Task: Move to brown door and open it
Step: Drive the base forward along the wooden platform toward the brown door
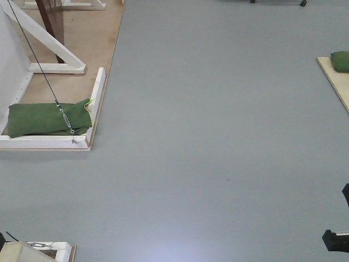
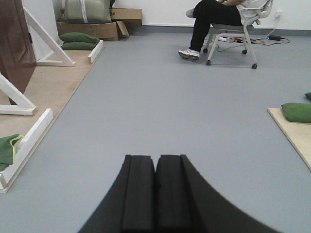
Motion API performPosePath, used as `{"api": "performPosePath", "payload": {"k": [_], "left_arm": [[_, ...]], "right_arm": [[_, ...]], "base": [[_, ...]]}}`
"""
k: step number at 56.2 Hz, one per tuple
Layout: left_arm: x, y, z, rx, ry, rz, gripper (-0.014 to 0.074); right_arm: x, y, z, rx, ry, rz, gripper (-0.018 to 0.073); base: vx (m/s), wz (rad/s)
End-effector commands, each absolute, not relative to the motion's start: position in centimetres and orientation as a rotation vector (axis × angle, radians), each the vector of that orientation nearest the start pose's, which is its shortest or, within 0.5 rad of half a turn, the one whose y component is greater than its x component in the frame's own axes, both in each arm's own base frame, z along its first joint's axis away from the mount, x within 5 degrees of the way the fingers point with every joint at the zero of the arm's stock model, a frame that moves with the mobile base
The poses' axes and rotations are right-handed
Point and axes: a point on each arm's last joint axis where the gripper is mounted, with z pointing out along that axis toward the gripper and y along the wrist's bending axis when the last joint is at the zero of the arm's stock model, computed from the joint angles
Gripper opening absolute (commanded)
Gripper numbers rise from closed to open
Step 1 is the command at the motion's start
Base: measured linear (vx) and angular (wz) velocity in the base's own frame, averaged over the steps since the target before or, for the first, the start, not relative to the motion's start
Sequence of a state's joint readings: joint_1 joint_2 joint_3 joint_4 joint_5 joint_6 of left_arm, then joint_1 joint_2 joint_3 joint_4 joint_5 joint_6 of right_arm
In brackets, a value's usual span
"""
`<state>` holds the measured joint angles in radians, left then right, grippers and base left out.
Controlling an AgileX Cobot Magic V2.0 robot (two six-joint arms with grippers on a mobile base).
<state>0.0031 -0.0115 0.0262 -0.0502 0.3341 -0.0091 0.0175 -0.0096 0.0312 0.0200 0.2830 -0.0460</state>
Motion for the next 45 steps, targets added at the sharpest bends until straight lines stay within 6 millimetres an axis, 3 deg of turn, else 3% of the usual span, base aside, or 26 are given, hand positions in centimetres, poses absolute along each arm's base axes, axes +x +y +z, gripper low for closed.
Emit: {"api": "performPosePath", "payload": {"k": [1, 45], "left_arm": [[5.45, -0.1, 18.8, -0.05, 1.731, -0.056, -0.0003], [5.45, -0.1, 18.8, -0.05, 1.731, -0.056, -0.0003]], "right_arm": [[5.55, 0.11, 18.44, -0.048, 1.697, -0.015, 0.0], [5.55, 0.11, 18.44, -0.048, 1.697, -0.015, 0.0]], "base": [[0.0, 0.0], [0.0, 0.0]]}}
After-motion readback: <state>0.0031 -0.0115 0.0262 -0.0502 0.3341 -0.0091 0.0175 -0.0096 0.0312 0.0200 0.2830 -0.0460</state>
